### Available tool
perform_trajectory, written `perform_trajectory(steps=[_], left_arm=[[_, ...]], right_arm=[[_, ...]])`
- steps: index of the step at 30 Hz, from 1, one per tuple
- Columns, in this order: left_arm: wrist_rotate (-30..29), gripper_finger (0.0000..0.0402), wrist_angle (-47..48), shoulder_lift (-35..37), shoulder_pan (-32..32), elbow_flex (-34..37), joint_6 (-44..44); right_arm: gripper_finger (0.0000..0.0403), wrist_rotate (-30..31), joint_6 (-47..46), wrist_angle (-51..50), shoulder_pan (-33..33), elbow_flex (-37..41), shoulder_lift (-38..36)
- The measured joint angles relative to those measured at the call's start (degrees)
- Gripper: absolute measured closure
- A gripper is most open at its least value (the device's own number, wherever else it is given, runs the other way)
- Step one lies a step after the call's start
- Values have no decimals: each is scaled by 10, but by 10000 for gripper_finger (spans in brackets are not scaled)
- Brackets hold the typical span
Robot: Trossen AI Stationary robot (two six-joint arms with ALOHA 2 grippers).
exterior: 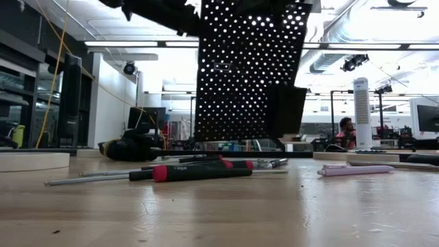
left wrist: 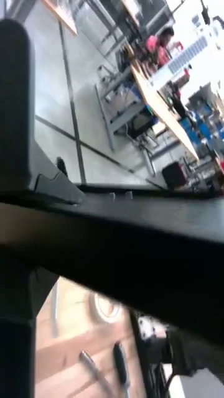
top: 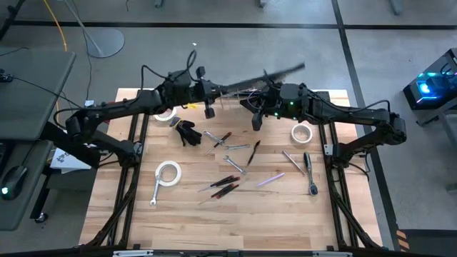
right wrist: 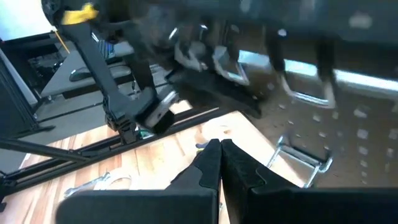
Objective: Hang tools onto peg board
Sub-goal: Adjust the peg board
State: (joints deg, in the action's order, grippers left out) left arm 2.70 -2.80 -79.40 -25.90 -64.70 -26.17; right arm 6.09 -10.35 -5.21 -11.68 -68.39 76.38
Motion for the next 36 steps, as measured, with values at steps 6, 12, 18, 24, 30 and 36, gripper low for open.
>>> perform_trajectory(steps=[6, 12, 18, 24, 30, 36], left_arm=[[-11, 350, 26, 7, -6, -20, 53], [13, 350, 76, 23, -24, -28, 80], [59, 350, 123, 50, -38, -28, 104], [138, 350, 193, 90, -80, -27, 126], [177, 351, 248, 106, -123, -27, 121], [217, 351, 262, 104, -176, -28, 83]], right_arm=[[403, -9, 0, -12, 0, -16, 0], [403, -18, 3, -50, 0, -50, 0], [403, -37, 4, -119, 0, -87, 0], [403, -55, 35, -212, 1, -143, 0], [403, -50, 82, -311, 1, -205, 0], [403, -16, 104, -434, 0, -244, 0]])
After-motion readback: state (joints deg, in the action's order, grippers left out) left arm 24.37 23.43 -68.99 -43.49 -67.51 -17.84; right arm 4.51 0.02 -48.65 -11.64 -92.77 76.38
